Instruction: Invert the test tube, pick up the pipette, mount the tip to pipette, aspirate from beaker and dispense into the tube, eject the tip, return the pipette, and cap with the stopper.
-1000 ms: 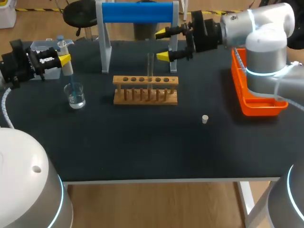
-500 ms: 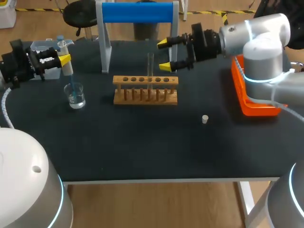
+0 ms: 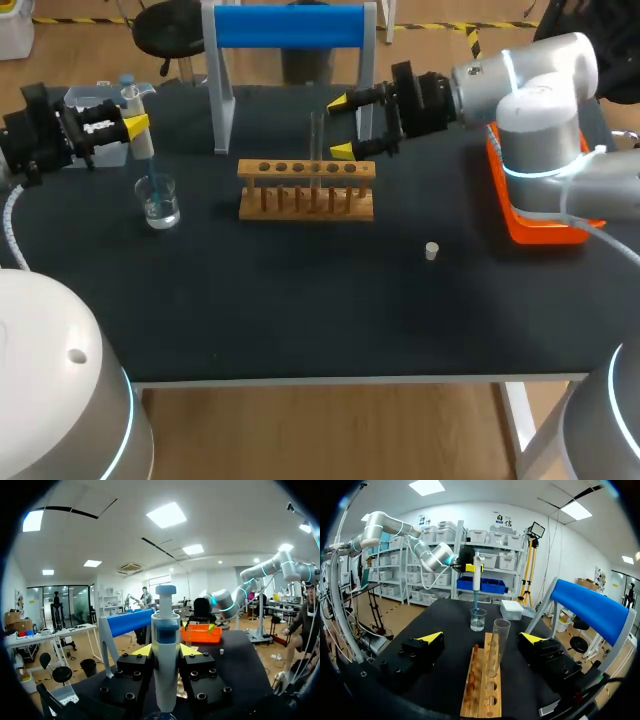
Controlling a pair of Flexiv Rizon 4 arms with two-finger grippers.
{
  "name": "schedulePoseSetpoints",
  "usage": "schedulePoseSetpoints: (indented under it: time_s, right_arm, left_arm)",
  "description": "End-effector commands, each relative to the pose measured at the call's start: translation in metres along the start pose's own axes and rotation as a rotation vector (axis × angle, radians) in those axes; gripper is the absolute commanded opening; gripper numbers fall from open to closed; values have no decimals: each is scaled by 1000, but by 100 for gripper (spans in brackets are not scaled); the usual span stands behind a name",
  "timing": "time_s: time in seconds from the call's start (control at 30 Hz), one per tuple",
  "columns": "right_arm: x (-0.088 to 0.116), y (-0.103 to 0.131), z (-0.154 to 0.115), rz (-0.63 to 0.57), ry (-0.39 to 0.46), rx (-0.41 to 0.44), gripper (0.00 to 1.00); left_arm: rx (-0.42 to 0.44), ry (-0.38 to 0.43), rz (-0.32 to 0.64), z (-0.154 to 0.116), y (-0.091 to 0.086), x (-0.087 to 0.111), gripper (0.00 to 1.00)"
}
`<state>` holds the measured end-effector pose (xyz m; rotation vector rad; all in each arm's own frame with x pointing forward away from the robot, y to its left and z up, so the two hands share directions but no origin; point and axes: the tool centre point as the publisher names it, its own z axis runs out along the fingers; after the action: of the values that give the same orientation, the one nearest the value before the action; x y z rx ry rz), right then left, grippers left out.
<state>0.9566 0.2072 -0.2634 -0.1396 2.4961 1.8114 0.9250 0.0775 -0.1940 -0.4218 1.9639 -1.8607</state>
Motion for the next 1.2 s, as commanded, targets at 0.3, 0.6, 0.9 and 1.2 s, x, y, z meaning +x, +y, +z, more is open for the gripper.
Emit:
schedulePoseSetpoints:
  time_s: [0.3, 0.6, 0.9, 1.2]
  right_arm:
    - [-10, -9, 24, 2, -14, 60, 100]
    - [-7, -11, 32, 22, -68, 115, 100]
    - [-8, -9, 36, 24, -86, 153, 100]
    - [-11, -10, 40, 12, -85, 181, 100]
  left_arm:
    - [-1, -1, 0, 0, -1, 0, 0]
    - [-1, -1, 0, 0, -1, 0, 0]
    - [-1, -1, 0, 0, -1, 0, 0]
    - [-1, -1, 0, 0, -1, 0, 0]
